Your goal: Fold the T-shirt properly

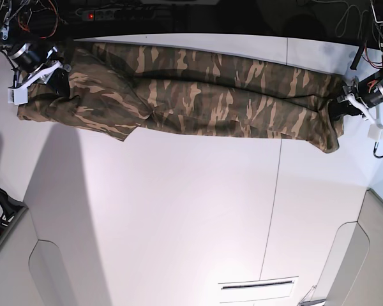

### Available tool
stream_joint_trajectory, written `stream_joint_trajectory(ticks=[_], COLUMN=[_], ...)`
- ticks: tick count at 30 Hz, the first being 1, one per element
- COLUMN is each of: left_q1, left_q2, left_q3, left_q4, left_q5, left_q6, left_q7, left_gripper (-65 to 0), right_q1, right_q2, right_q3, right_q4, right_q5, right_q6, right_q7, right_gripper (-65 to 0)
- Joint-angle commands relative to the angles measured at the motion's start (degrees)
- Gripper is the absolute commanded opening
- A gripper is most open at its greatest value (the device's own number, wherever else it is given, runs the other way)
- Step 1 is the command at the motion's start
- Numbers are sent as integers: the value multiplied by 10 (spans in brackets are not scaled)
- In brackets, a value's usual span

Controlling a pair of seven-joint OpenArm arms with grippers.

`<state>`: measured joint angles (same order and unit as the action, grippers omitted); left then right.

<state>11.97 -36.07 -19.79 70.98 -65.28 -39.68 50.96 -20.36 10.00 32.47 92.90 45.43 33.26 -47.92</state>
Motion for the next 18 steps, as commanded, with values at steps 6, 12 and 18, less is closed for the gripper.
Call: stream_joint_trajectory(ticks=[6, 12, 18], left_q1=[-41, -92, -140], left_q2=[-28, -42, -89], left_q3=[-4, -4, -4], left_q4=[10, 10, 10], left_q5=[0, 71, 98], left_q6=[-3, -3, -3], left_q7=[-10, -10, -10], left_gripper=[-650, -650, -650], right_q1=[0, 0, 0], right_q2=[7, 7, 8], right_q3=[18, 18, 18], right_q4=[59, 107, 137], right_q5=[52, 54, 45], right_q6=[4, 4, 4], right_q7=[-32, -45, -49], right_gripper=[-646, -463, -463])
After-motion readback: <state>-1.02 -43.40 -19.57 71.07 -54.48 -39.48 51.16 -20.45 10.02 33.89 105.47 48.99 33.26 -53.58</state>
